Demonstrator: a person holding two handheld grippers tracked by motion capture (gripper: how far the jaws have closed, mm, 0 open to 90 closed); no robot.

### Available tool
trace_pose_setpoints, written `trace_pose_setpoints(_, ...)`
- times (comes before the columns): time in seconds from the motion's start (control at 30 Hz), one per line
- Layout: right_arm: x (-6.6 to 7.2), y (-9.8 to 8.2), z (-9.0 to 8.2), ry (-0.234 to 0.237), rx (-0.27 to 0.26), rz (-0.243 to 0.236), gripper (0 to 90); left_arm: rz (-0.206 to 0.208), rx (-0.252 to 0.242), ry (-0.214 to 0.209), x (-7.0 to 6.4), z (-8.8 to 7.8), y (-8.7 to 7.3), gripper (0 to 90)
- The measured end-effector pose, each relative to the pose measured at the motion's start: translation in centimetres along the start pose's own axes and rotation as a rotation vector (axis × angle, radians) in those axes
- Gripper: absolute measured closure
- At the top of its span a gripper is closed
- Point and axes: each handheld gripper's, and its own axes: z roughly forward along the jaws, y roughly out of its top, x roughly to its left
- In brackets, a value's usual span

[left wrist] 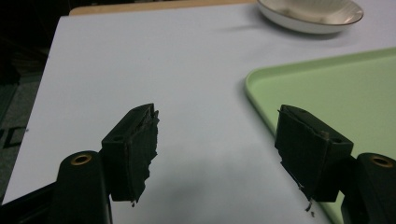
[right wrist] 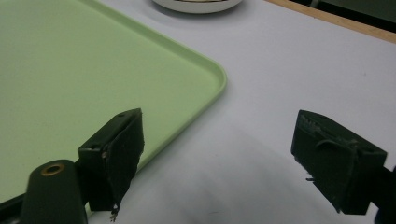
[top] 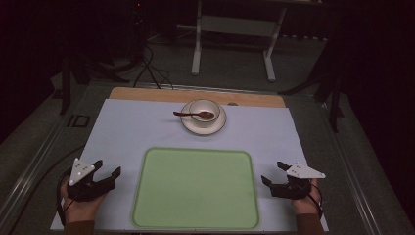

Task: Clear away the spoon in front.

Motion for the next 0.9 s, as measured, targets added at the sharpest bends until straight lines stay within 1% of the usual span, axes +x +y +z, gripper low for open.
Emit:
trace_pose_setpoints(0.07, 0.0, 0.0, 0.1, 0.0, 0.003, 0.0, 16.7, 0.007, 0.0, -0.009, -0.3, 0.1, 0.3, 29.9)
trace_pose_setpoints(0.13, 0.2, 0.0, 0.2, 0.003, 0.011, -0.006, 16.6, 0.004, -0.005, -0.021, -0.6, 0.2, 0.5, 29.7)
trace_pose_setpoints(0.4, 0.1, 0.0, 0.1, -0.001, 0.003, -0.003, 16.5, 0.033, 0.01, -0.037, -1.7, 1.2, 1.8, 28.6)
trace_pose_setpoints(0.57, 0.2, 0.0, 0.0, -0.005, 0.002, -0.005, 16.5, 0.056, 0.008, -0.055, -2.5, 2.4, 3.1, 28.7)
trace_pose_setpoints(0.63, 0.1, 0.0, 0.0, -0.005, 0.0, -0.005, 16.5, 0.072, 0.014, -0.062, -2.8, 3.1, 3.7, 28.7)
trace_pose_setpoints(0.7, 0.1, 0.0, 0.0, -0.006, 0.001, -0.005, 16.5, 0.078, 0.016, -0.069, -3.2, 3.8, 4.2, 28.7)
trace_pose_setpoints(0.73, 0.1, 0.0, 0.0, -0.006, 0.001, -0.005, 16.5, 0.078, 0.016, -0.069, -3.2, 3.8, 4.2, 28.8)
trace_pose_setpoints(0.77, 0.1, 0.0, 0.0, -0.006, 0.0, -0.004, 16.5, 0.092, 0.019, -0.079, -3.6, 4.5, 4.8, 28.8)
trace_pose_setpoints(0.9, 0.1, 0.0, 0.0, -0.006, 0.0, -0.005, 16.5, 0.112, 0.02, -0.097, -4.4, 5.4, 5.5, 29.4)
